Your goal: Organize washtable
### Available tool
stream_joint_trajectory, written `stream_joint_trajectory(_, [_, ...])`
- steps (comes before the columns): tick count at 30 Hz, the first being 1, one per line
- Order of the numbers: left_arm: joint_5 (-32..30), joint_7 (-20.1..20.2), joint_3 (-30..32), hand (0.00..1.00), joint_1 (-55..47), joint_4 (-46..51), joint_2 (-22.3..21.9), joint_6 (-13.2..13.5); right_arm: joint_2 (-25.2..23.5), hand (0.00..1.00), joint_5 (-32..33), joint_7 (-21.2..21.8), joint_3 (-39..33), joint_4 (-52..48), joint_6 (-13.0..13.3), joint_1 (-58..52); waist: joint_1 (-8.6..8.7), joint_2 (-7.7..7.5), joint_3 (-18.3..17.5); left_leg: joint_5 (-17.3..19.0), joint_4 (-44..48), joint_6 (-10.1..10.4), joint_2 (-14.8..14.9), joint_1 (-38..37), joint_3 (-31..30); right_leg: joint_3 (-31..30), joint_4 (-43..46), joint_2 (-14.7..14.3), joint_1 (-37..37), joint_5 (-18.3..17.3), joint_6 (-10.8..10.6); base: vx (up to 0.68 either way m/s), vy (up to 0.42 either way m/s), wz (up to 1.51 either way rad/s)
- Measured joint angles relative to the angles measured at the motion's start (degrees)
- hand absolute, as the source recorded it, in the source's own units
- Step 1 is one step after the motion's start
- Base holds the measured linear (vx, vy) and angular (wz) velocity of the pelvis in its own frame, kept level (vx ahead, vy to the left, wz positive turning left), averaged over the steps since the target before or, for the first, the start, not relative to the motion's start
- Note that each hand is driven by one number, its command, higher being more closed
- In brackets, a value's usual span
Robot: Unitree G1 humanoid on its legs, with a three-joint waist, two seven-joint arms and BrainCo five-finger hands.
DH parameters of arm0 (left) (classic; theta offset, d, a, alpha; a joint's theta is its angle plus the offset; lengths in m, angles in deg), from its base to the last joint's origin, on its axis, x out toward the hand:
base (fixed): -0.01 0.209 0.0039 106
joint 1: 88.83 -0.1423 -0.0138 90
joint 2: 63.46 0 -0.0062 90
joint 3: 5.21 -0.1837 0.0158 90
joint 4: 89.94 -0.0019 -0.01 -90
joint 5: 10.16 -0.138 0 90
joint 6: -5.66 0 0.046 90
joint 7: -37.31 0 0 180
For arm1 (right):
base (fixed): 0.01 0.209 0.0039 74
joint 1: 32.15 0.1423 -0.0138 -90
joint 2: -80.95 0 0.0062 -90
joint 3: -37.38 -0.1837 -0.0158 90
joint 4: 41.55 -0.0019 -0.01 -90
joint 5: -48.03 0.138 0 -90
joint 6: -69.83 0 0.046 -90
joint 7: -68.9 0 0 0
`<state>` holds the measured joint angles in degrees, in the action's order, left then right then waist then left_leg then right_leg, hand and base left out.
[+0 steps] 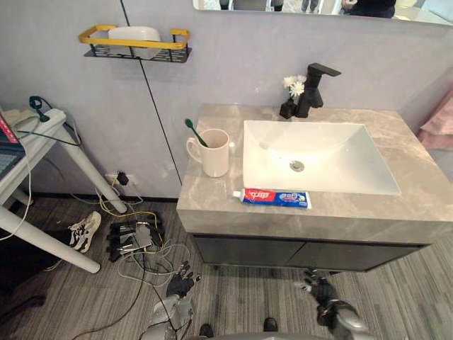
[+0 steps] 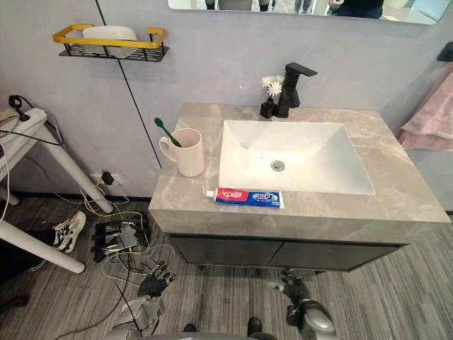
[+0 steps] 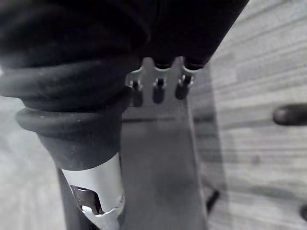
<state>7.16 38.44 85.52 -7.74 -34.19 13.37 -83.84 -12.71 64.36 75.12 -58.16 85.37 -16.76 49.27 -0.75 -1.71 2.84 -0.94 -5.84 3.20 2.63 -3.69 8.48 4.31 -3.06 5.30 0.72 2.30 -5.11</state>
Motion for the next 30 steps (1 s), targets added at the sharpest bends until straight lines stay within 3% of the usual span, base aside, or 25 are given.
stream_joint_trajectory(4, [-0.1,0.1,-0.1,0.0,0.0,0.5,0.8,0.0,2.9,0.0,-0.7,-2.3,-4.6,-5.9,0.0,0.2,0.06,-0.13,0.0,0.1,0.0,-0.1,0.0,0.3,0.2,-0.3,-0.1,0.0,0.6,0.1,-0.2,0.0,0.002,-0.03])
stream_joint_trajectory(6, [-0.1,0.1,-0.1,0.0,0.0,0.6,0.9,0.0,3.6,0.0,0.0,-2.7,-6.5,-14.8,-0.5,-0.4,0.11,-0.15,0.0,0.2,0.4,-0.3,-0.1,0.5,0.2,-0.4,-0.1,0.0,0.5,0.3,-0.5,0.06,0.0,-0.01])
stream_joint_trajectory(9, [-0.1,0.1,-0.5,0.0,-0.1,1.2,0.9,0.0,6.1,0.0,-0.2,-3.0,-7.4,-18.7,-2.3,-2.0,0.16,-0.6,0.3,0.2,0.4,-0.8,-0.1,0.6,0.1,-0.4,-0.1,-0.2,0.6,0.7,-0.2,0.05,-0.005,0.0])
stream_joint_trajectory(14, [0.0,0.7,-3.1,0.0,-0.3,2.0,1.4,0.1,22.8,0.0,-1.2,-1.8,0.3,-27.8,-4.2,-3.8,1.63,-1.16,1.4,1.1,0.5,-1.3,-0.7,0.3,0.3,-1.2,0.8,0.2,0.9,0.5,-0.5,0.01,0.02,-0.05])
stream_joint_trajectory(17, [0.0,1.4,-3.1,0.0,-1.0,2.7,1.1,0.2,30.0,0.0,-1.2,-0.8,1.6,-33.3,-4.5,-3.7,1.75,-1.28,2.3,2.7,2.8,-1.5,-0.7,0.6,0.4,-1.6,1.5,0.5,0.7,0.3,-0.7,-0.02,0.024,-0.08])
stream_joint_trajectory(19, [0.1,1.4,-3.0,0.0,-1.3,3.1,0.7,0.3,33.9,0.0,-1.2,-0.7,1.6,-36.9,-3.5,-2.7,1.76,-1.19,2.4,3.0,3.5,-1.6,-0.6,1.0,0.3,-1.6,1.8,0.8,0.8,0.2,-0.9,-0.04,0.014,0.04])
stream_joint_trajectory(20, [0.1,1.4,-3.0,0.0,-1.5,3.2,0.6,0.3,35.1,0.0,-1.2,-0.7,1.7,-38.4,-1.6,-1.2,1.66,-1.25,2.4,3.0,3.8,-1.6,-0.6,1.1,0.1,-1.5,1.9,0.8,0.8,0.1,-1.0,-0.03,-0.003,0.07])
stream_joint_trajectory(24, [0.1,1.4,-3.1,0.0,-2.6,3.2,0.0,0.6,36.4,0.0,-1.2,-0.9,4.3,-42.6,3.1,5.8,0.99,-1.83,2.8,2.8,3.5,-1.4,-0.8,0.9,-0.5,-1.2,2.5,1.0,0.7,-0.9,-1.7,-0.04,-0.005,0.08])
stream_joint_trajectory(26, [0.1,1.4,-3.1,0.0,-2.9,3.1,0.0,0.6,38.0,0.0,-1.2,-0.7,6.4,-43.0,3.9,6.6,-0.19,-1.83,2.7,2.4,2.6,-1.1,-0.9,0.4,-0.7,-1.0,3.0,1.1,0.7,-1.0,-1.5,0.0,0.008,0.08])
stream_joint_trajectory(30, [0.1,1.4,-2.9,0.0,-3.7,3.0,0.0,0.9,41.2,0.0,-1.2,-0.2,6.5,-42.6,3.9,6.8,0.1,-1.98,2.7,1.3,0.5,-1.8,-1.6,-0.3,-1.3,-0.4,3.1,1.2,0.7,-0.9,-1.4,0.04,0.009,0.07])
